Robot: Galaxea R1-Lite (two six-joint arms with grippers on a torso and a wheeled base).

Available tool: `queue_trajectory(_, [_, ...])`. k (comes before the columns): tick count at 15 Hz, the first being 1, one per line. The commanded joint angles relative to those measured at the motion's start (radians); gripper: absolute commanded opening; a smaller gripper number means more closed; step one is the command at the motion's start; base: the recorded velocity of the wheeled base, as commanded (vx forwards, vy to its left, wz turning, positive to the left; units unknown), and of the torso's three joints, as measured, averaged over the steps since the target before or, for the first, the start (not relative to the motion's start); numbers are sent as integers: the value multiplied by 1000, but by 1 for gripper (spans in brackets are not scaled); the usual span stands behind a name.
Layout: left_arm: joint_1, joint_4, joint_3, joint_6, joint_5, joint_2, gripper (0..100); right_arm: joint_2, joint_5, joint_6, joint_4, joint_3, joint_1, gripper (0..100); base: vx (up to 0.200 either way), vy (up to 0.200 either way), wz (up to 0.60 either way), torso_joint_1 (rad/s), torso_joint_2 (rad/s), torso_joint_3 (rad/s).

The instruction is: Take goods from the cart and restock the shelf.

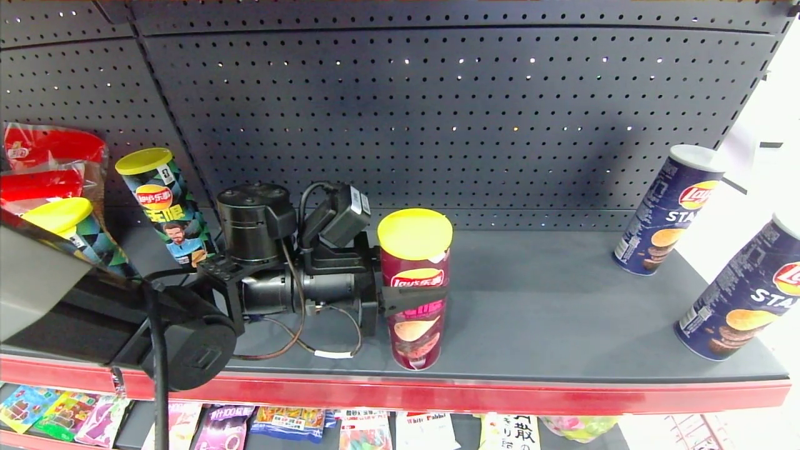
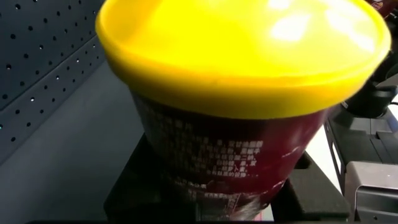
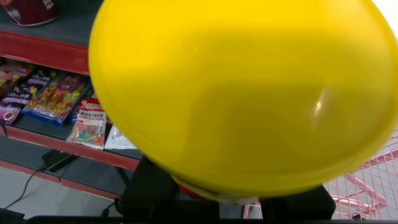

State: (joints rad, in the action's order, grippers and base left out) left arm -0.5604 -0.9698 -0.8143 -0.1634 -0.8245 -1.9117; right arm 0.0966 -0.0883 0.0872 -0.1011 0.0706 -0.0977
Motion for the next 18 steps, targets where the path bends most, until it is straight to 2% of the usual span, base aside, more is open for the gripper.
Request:
queue_trajectory(1, [1, 0, 3, 1, 1, -3, 0, 2, -1, 0, 0, 0, -1, 0, 0, 0, 0, 0, 0, 0])
queue_trajectory(5, [1, 0, 4, 1, 1, -4, 0, 2, -1, 0, 0, 0, -1, 0, 0, 0, 0, 0, 0, 0])
queue_trajectory(8, [-1, 2, 4, 2, 27, -1, 0, 2, -1, 0, 0, 0, -1, 0, 0, 0, 0, 0, 0, 0])
queue_trajectory(9, [-1, 3, 3, 2, 27, 0, 100, 2, -1, 0, 0, 0, -1, 0, 0, 0, 0, 0, 0, 0])
queue_trajectory(14, [-1, 0, 9, 8, 30, 8, 100, 2, -1, 0, 0, 0, -1, 0, 0, 0, 0, 0, 0, 0])
queue_trajectory(18, [60, 0, 76, 8, 30, 66, 100, 2, -1, 0, 0, 0, -1, 0, 0, 0, 0, 0, 0, 0])
